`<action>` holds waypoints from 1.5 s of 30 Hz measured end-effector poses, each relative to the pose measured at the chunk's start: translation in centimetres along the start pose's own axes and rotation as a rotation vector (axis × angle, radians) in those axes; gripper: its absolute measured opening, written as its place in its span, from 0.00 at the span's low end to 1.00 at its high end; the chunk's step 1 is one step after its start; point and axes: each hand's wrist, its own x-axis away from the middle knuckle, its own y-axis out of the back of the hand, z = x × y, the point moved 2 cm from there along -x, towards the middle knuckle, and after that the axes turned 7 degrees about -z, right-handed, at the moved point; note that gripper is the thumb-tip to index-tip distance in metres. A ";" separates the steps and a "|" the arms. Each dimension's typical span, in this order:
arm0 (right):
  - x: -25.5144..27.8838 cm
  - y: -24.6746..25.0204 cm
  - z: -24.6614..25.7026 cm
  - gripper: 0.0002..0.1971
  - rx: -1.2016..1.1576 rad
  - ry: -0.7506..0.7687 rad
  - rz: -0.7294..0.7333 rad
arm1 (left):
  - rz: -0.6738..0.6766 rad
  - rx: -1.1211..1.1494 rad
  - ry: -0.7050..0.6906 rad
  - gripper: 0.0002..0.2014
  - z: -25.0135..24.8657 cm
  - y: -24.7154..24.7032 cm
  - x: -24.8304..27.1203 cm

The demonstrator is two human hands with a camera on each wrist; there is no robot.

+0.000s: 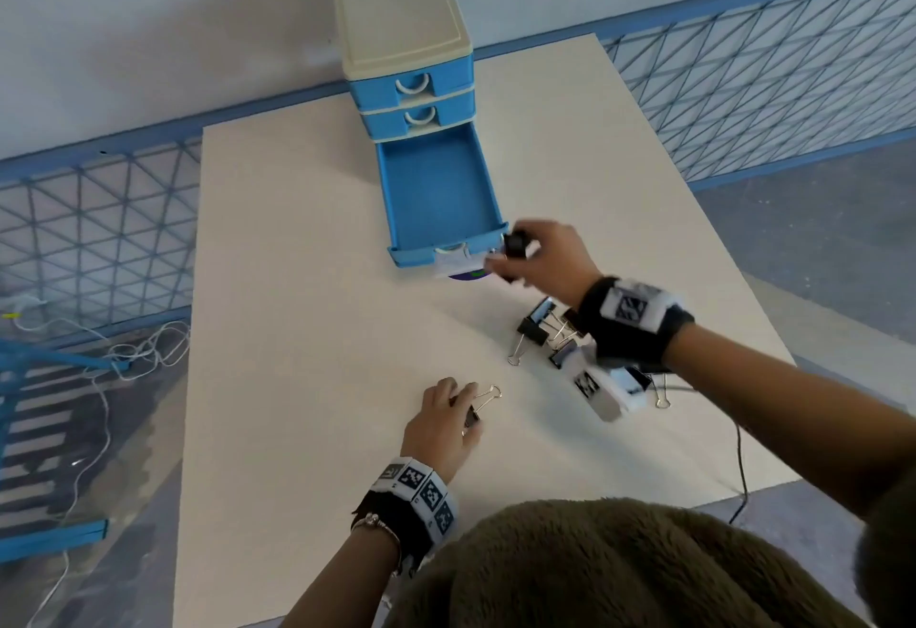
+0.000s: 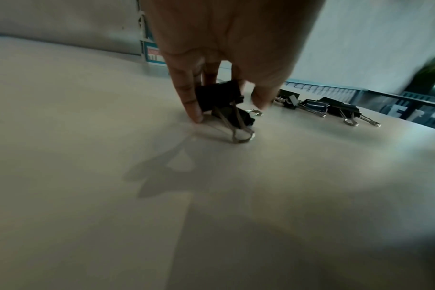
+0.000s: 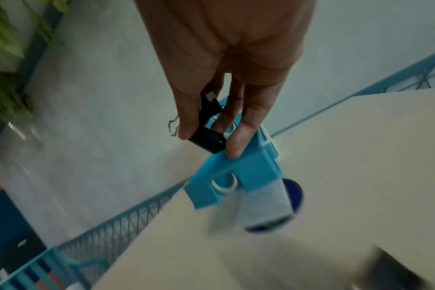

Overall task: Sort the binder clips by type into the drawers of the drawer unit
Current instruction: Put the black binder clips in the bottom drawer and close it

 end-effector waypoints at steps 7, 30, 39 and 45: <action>-6.8 -1.5 3.3 0.25 -0.131 -0.112 -0.034 | 0.000 -0.084 -0.084 0.20 0.4 -0.3 0.1; 8.3 2.9 -13.8 0.12 0.424 -0.164 0.103 | -0.554 0.255 0.057 0.20 -3.4 17.2 -15.8; 8.9 2.8 -15.0 0.15 0.498 -0.141 0.100 | -0.482 0.209 -0.255 0.14 -6.7 11.4 -11.7; 7.7 1.6 -14.2 0.27 0.563 -0.112 0.157 | -0.068 0.000 -0.267 0.26 -7.7 4.3 -9.5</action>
